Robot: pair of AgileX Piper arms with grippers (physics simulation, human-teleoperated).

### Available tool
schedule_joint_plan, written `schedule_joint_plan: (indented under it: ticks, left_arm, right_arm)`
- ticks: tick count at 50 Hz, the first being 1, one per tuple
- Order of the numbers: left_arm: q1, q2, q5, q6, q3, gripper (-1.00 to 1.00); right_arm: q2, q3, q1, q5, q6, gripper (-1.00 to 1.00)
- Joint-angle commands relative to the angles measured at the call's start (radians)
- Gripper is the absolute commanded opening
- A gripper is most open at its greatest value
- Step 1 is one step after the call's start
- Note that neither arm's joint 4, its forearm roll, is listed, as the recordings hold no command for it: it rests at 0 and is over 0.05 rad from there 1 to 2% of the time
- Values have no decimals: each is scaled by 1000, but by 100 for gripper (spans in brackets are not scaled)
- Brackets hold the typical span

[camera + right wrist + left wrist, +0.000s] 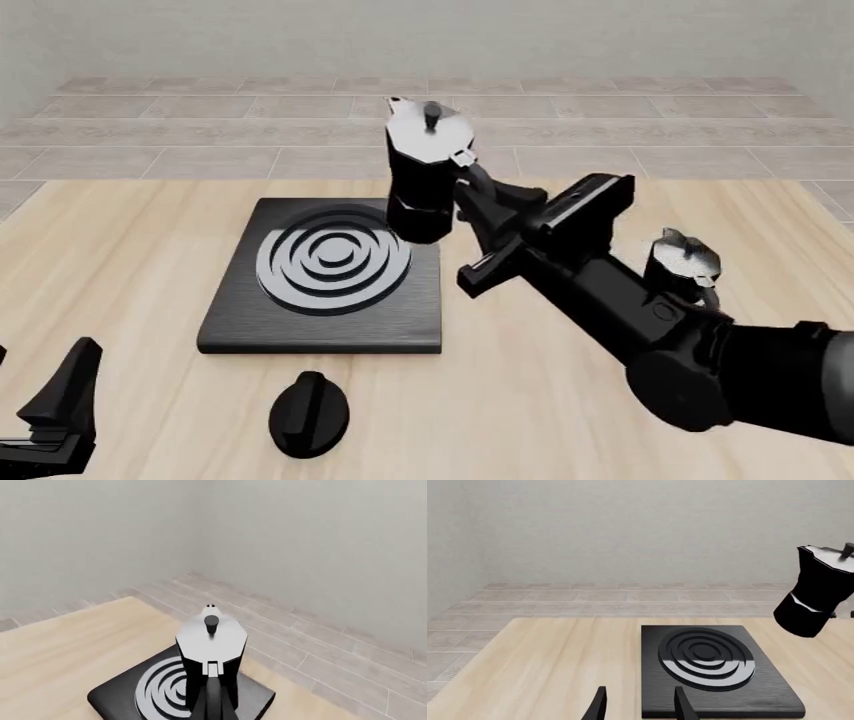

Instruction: Put both moka pots on the stove.

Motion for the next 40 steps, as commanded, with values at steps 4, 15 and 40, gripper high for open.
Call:
schedule_joint_plan:
  ticks: [4, 15, 40]
  left_arm:
    - [0, 0, 0, 0, 0, 100]
    - [0, 0, 0, 0, 0, 100]
    - [0, 0, 0, 0, 0, 100]
  right_arm:
    - [53, -163, 56, 12, -31, -100]
    - [131, -235, 128, -7, -18, -100]
    - [348, -405, 162, -16, 13, -100]
